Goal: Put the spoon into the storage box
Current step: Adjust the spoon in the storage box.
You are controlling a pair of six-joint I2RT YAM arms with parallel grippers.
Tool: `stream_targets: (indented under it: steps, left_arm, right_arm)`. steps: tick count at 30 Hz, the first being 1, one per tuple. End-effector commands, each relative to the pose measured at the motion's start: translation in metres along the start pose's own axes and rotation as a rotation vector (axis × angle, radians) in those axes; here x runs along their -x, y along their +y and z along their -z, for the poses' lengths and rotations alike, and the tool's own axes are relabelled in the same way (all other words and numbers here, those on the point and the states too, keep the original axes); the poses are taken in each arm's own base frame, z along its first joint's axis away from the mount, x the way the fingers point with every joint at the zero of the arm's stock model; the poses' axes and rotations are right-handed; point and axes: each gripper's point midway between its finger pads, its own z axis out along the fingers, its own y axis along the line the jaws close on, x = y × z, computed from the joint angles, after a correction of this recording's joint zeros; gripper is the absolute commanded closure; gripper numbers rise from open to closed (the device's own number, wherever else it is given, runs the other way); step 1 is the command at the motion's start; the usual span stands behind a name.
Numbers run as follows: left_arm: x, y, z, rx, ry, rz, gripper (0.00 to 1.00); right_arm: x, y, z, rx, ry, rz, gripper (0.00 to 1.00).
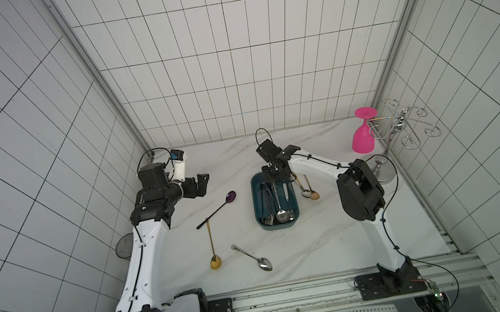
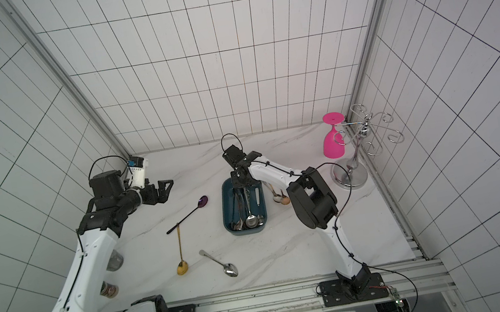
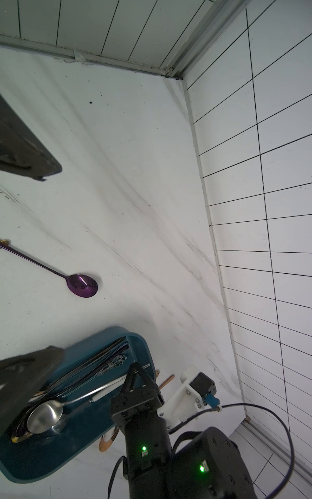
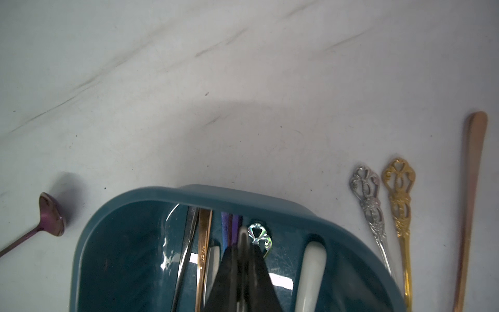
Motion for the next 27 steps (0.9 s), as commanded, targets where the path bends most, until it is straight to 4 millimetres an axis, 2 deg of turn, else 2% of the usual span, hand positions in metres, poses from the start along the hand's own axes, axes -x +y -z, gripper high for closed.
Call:
stream_targets:
  steps: [1, 8, 9, 12, 17, 27]
  left_arm:
    - [-0.004, -0.003, 0.006, 0.006, 0.01, -0.041, 0.01]
    - [-0.006, -0.003, 0.007, 0.011, 0.029, -0.103, 0.01]
    - [-0.008, -0.004, 0.006, 0.01, 0.036, -0.127, 0.01]
    - [-0.02, -0.008, 0.003, -0.003, 0.09, -0.225, 0.01]
    - [-0.045, -0.001, -0.002, 0.028, 0.191, -0.382, 0.01]
    - [-0.105, -0.009, -0.019, -0.104, 0.361, -0.52, 0.07]
  right_arm:
    - [-0.008, -0.001, 0.015, -0.003, -0.003, -0.009, 1.0]
    - [-0.015, -0.002, 0.012, -0.014, 0.011, -0.011, 1.0]
    - [-0.016, -0.003, 0.011, -0.014, 0.015, -0.013, 0.97]
    - [-0.017, -0.005, 0.014, -0.024, 0.018, -0.011, 0.81]
    - [-0.008, -0.006, 0.038, -0.013, -0.032, -0.009, 0.65]
    - [-0.001, -0.022, 0.099, -0.007, -0.135, 0.015, 0.57]
